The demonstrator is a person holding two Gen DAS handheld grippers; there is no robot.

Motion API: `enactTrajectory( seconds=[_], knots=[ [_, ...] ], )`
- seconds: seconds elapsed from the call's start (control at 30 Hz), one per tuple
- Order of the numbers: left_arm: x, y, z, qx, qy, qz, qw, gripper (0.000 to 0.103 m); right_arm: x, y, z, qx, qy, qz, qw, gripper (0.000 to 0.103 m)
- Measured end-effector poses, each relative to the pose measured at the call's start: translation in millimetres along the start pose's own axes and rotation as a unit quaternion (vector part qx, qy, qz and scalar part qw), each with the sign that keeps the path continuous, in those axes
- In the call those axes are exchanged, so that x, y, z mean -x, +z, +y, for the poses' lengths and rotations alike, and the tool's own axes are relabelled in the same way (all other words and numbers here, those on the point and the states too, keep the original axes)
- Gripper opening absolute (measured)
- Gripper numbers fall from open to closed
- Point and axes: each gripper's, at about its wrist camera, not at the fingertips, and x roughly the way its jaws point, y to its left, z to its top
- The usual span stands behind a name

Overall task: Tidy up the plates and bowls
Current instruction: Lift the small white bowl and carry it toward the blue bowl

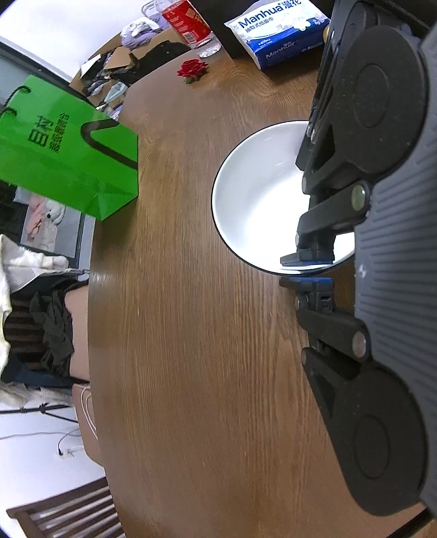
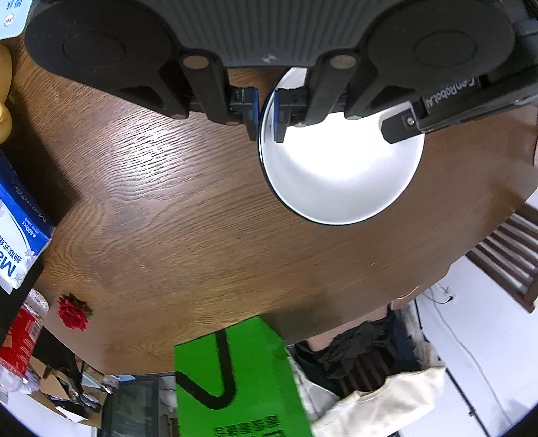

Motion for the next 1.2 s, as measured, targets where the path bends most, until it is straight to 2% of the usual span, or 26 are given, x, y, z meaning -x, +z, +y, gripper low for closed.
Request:
enactTrajectory(
  seconds=[0.4,1.2],
  knots=[
    [48.9,-18.8,40.3,0.033,0.019,-0.028,0.9989,0.006,30.5,-23.3,45.6,0.039,0.025,-0.013,0.999,0.008],
    [123.1,-62.7,120.3,0.082,0.051,-0.054,0.9938,0.006,70.0,-73.8,132.8,0.101,0.064,-0.015,0.993,0.008]
  ],
)
